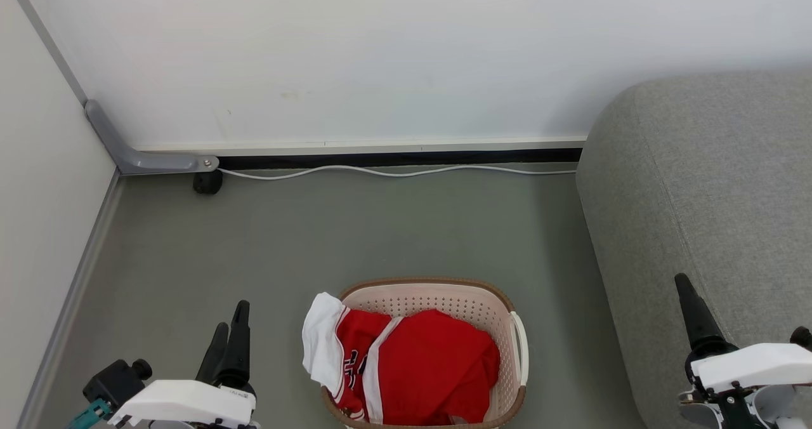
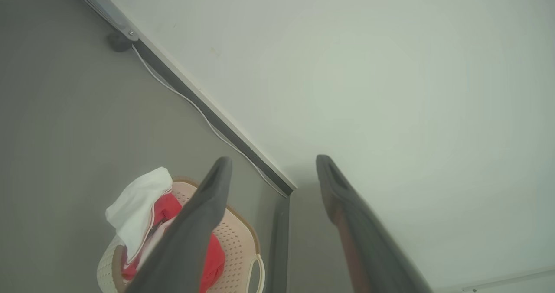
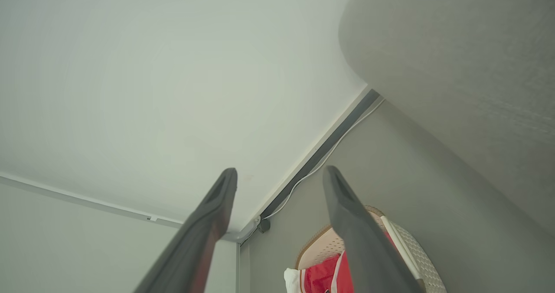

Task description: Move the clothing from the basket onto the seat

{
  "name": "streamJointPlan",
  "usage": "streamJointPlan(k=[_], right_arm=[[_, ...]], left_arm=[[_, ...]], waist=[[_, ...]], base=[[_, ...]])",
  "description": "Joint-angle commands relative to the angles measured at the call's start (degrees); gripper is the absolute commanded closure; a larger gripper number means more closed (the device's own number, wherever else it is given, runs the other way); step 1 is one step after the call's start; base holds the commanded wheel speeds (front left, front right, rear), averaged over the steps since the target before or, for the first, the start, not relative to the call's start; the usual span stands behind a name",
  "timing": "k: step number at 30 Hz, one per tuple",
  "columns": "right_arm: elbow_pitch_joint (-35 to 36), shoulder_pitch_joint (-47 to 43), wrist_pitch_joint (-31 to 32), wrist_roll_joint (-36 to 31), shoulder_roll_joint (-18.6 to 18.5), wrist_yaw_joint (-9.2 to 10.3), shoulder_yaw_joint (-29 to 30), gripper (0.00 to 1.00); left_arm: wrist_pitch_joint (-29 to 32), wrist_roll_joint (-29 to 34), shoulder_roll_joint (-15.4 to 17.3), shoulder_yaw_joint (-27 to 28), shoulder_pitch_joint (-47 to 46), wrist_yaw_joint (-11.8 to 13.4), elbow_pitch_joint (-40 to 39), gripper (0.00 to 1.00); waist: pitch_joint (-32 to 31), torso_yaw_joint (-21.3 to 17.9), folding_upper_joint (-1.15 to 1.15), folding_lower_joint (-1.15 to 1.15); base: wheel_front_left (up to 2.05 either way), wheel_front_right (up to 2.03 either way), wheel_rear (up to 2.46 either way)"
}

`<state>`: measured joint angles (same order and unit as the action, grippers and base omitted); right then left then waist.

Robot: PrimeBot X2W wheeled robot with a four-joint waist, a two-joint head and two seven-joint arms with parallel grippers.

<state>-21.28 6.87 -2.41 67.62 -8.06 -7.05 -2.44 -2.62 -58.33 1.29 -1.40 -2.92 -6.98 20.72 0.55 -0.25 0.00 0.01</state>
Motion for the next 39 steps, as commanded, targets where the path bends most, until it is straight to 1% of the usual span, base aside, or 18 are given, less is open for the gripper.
streamJointPlan(k=[1,7,12,29,39], right_arm=[[1.1,2.9,-0.9,-1.6,-1.5,-0.29,-0.7,0.0],[0.5,3.7,-1.9,-7.6,-2.3,-0.3,-1.5,0.0],[0.7,4.4,-2.9,-11.6,-2.9,-0.31,-2.1,0.0],[-0.9,6.4,-5.6,-24.6,-4.8,-0.35,-4.0,0.0],[-2.8,7.9,-7.3,-31.0,-6.3,-0.37,-7.2,0.0]], left_arm=[[-0.7,2.0,0.8,0.4,-3.7,-0.2,-1.2,0.0],[-1.7,7.8,0.9,-0.5,-4.5,0.1,-0.5,0.0],[-2.7,12.9,0.9,-1.4,-5.3,1.0,-0.1,0.0],[-5.4,25.9,1.1,-3.5,-7.1,3.7,1.3,0.0],[-7.1,33.3,1.2,-4.0,-7.9,5.2,1.8,0.0]], waist=[[0.0,0.0,0.0,0.0],[0.1,0.0,0.0,0.0],[0.3,0.0,0.0,0.0],[0.7,0.1,0.0,0.0],[0.7,0.2,0.0,0.0]], base=[[0.0,0.0,0.0],[0.0,0.0,0.0],[0.0,0.0,0.0],[0.0,0.0,0.0],[0.0,0.0,0.0]])
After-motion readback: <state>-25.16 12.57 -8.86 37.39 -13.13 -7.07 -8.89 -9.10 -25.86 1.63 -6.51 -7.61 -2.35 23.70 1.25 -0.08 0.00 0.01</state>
